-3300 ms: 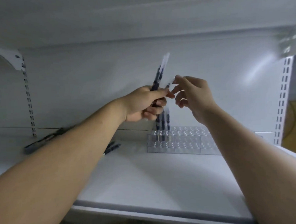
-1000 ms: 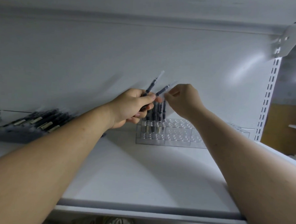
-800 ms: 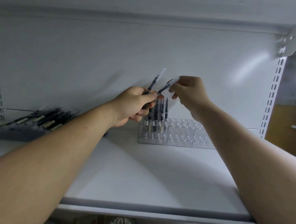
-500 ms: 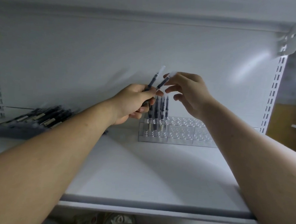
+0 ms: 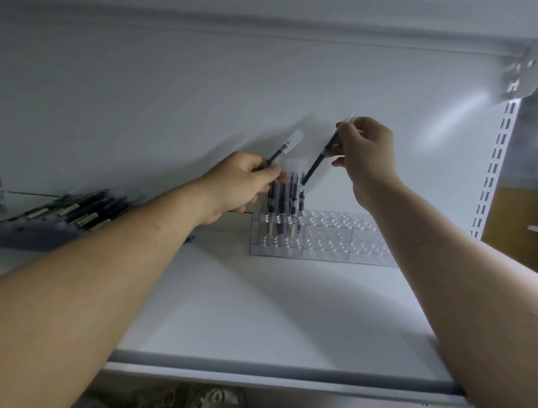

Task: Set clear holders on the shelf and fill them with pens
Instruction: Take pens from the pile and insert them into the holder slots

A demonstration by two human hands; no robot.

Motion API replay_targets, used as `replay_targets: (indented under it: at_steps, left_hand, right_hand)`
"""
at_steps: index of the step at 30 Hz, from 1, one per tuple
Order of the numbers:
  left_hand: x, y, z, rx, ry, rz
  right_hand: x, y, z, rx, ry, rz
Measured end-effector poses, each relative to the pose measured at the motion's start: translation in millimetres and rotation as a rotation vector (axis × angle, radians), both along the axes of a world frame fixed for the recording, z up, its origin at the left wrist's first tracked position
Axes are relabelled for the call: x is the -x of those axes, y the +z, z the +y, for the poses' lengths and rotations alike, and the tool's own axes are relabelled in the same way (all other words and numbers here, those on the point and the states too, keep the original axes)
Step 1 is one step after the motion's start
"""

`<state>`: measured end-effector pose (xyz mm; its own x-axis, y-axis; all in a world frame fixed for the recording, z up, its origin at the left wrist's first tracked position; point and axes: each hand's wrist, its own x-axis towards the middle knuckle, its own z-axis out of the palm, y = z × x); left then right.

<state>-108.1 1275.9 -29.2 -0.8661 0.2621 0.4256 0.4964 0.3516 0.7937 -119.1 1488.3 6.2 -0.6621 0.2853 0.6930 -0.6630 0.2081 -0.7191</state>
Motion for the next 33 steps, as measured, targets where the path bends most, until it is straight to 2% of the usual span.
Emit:
replay_targets:
  at_steps: [3, 6, 18, 30, 33]
  left_hand:
    - [0, 1, -1, 0.005, 0.005, 0.025]
    - [0, 2, -1, 0.010, 0.006, 0.051]
    - [-5, 4, 1, 0.094, 0.071, 0.259]
    - [-5, 3, -1, 0.182, 0.107, 0.349]
    - [-5, 4, -1, 0.198, 0.106, 0.365]
  right_hand:
    - [5, -8, 1, -0.214, -0.139, 0.008]
    - [6, -13, 0, -0.358, -0.189, 0.007]
    - [7, -20, -3, -0.565, -0.203, -0.018]
    - [3, -28, -1, -0.772, -0.155, -0.117]
    - [6, -26, 2, -0.768, -0.174, -0.107]
